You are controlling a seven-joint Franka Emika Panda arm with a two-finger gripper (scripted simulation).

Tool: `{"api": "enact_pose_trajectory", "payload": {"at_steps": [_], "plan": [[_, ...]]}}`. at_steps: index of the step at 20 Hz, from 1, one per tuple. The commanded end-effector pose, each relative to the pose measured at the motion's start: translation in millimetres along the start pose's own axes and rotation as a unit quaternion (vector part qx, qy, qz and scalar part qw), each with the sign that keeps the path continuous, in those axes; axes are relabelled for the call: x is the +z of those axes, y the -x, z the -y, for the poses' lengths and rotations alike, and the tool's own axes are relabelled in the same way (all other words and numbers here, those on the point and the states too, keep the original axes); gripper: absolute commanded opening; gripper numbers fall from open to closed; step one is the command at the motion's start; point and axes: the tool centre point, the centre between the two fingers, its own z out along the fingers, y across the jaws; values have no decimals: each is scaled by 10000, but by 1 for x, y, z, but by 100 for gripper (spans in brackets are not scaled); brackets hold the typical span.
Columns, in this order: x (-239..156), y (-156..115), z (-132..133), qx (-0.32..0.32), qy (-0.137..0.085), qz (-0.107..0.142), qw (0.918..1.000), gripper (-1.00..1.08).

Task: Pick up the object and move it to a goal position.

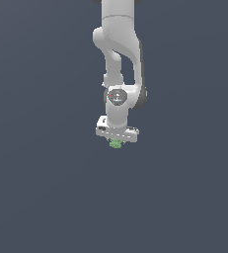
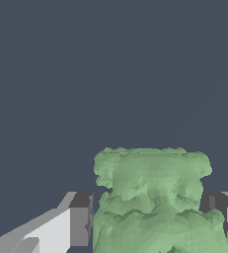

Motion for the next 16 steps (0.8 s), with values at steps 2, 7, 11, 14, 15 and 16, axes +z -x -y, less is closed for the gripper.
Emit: {"api": "enact_pose_trajectory", "payload": {"at_steps": [2,7,11,14,15,16], "plan": [[1,0,0,0,2,5,10000,-100],[-4,0,2,0,1,1,10000,-100],[-18,2,9,0,1,1,10000,-100],[-34,3,18,0,1,1,10000,-100],[-41,4,21,0,1,1,10000,-100],[-48,4,25,0,1,1,10000,-100]]}}
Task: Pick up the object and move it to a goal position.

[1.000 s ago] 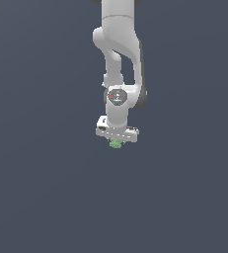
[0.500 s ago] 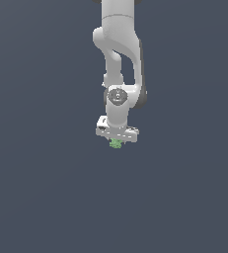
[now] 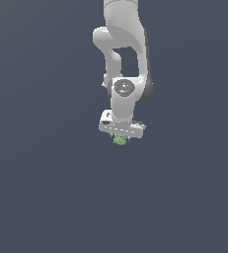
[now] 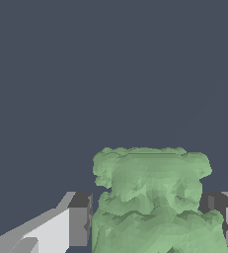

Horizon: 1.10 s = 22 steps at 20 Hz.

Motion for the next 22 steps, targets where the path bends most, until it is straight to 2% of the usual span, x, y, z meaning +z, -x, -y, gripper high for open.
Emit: {"api": "enact_pose_trajectory", "payload": {"at_steps": [1,22], "plan": [[-18,1,9,-2,-2,-5,10000,-100],[-230,16,118,-1,8,-5,10000,-100]]}}
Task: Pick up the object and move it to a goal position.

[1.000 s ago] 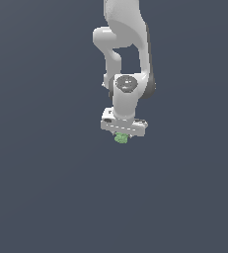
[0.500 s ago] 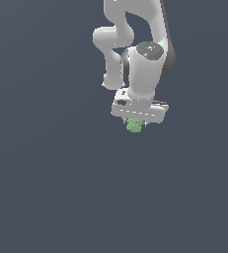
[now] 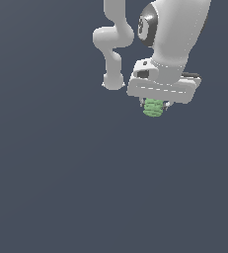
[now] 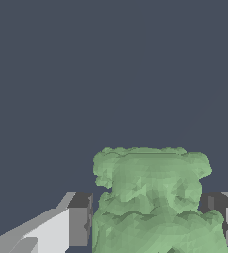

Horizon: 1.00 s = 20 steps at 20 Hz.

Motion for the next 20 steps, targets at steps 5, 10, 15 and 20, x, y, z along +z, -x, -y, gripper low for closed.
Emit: {"api": "enact_pose_trajectory", "payload": {"at_steps": [5,10,15,20], "plan": [[-60,3,32,2,-1,7,10000,-100],[-92,3,49,1,-4,8,10000,-100],[-111,2,60,0,-6,10,10000,-100],[-121,2,65,0,-6,10,10000,-100]]}}
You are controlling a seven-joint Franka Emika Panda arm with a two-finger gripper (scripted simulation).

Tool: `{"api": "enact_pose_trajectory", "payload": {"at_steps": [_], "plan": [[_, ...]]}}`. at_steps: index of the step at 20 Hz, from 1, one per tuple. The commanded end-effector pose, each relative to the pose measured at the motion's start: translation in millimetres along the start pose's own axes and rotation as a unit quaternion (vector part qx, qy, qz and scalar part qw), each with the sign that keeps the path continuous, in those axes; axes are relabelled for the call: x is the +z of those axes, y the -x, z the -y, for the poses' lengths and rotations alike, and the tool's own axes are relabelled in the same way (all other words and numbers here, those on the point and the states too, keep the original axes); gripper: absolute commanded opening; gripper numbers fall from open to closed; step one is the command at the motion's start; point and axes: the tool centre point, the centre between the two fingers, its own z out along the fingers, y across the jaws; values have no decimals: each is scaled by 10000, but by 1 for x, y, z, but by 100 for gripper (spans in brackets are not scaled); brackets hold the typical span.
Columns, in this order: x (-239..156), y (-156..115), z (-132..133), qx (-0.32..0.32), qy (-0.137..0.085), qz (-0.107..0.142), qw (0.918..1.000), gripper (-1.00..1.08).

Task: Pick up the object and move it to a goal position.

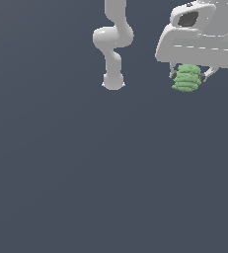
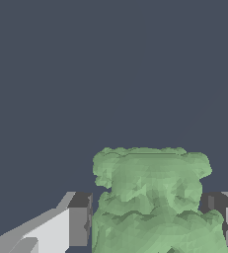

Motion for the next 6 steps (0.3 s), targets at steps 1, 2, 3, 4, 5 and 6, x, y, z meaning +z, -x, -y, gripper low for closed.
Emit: {"api": "enact_pose_trajectory", "payload": {"at_steps": [1,2,3,4,5,6], "plan": [[-3,0,2,2,2,2,10000,-100],[-4,0,2,2,2,2,10000,-100],[-4,-1,2,2,2,2,10000,-100],[-4,-1,2,2,2,2,10000,-100],[-3,-1,2,2,2,2,10000,-100],[-3,-1,2,2,2,2,10000,-100]]}}
